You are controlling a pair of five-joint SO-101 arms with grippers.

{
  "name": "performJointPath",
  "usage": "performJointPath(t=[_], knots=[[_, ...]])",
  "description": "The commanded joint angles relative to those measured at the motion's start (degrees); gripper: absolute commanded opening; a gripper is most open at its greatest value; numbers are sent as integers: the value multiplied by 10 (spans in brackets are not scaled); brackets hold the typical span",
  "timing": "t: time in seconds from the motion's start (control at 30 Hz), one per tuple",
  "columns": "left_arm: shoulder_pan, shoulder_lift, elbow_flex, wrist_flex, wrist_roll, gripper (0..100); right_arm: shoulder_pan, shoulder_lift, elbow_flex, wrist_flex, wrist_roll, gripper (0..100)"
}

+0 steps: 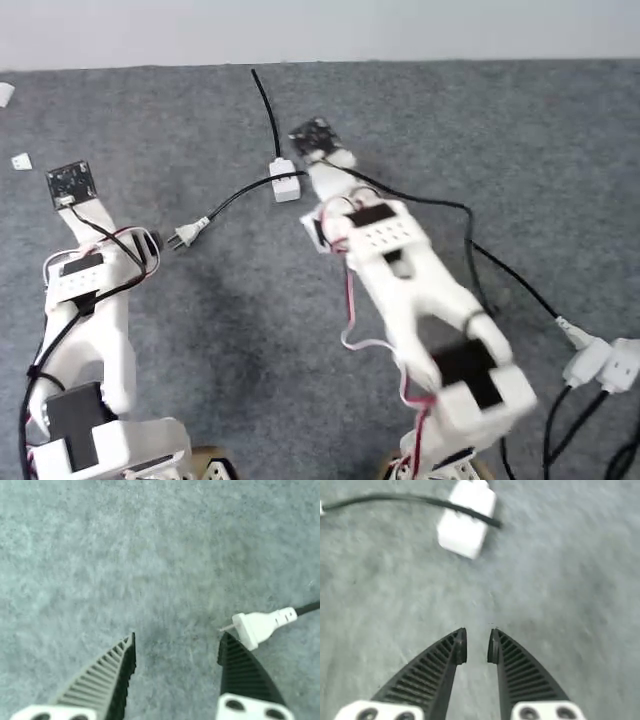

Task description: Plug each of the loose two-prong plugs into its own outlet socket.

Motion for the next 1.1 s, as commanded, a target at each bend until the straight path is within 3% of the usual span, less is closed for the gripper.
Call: performJointPath(t=[0.0, 0.47, 0.7, 1.07], knots=[[-2, -26, -2, -20, -1, 254, -16, 72, -120, -5, 4, 80], [-4, -26, -4, -22, -3, 254, -37, 247, -356, 46, -14, 82], [-4, -26, -3, -22, -4, 255, -34, 324, -473, 99, -65, 252], [-5, -26, -3, -22, -4, 255, -36, 408, -634, 136, -66, 255]])
